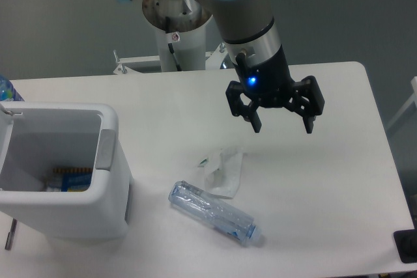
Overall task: Place the trash in the trash can
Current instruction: 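Move the gripper down toward the crumpled white tissue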
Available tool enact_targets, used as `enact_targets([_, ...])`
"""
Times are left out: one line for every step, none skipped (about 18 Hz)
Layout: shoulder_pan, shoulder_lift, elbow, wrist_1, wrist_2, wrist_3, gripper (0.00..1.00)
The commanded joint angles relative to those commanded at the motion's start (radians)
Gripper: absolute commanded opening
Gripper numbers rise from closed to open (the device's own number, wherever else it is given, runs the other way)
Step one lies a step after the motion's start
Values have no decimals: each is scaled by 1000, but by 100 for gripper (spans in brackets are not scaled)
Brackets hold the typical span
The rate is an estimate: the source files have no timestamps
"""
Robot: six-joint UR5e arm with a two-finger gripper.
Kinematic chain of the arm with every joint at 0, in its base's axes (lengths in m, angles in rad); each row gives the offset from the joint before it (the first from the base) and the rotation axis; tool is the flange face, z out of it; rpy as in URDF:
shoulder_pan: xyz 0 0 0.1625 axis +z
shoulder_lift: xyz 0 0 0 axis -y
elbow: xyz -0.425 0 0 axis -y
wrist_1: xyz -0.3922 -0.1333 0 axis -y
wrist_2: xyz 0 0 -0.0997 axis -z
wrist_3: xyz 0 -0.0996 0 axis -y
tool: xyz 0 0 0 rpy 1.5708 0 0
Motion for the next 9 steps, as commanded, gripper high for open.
enact_targets([3, 2, 0, 0, 0, 2, 100])
enact_targets([5, 2, 0, 0, 0, 2, 100])
enact_targets([5, 5, 2, 0, -6, 0, 100])
enact_targets([5, 6, 0, 0, -18, 0, 100])
enact_targets([5, 6, 0, 0, -29, -3, 100])
enact_targets([5, 6, 2, 0, -41, -9, 100])
enact_targets([5, 6, 0, 2, -58, -11, 100])
enact_targets([5, 6, 0, 2, -78, -15, 100])
enact_targets([6, 3, -6, 3, -100, -24, 100])
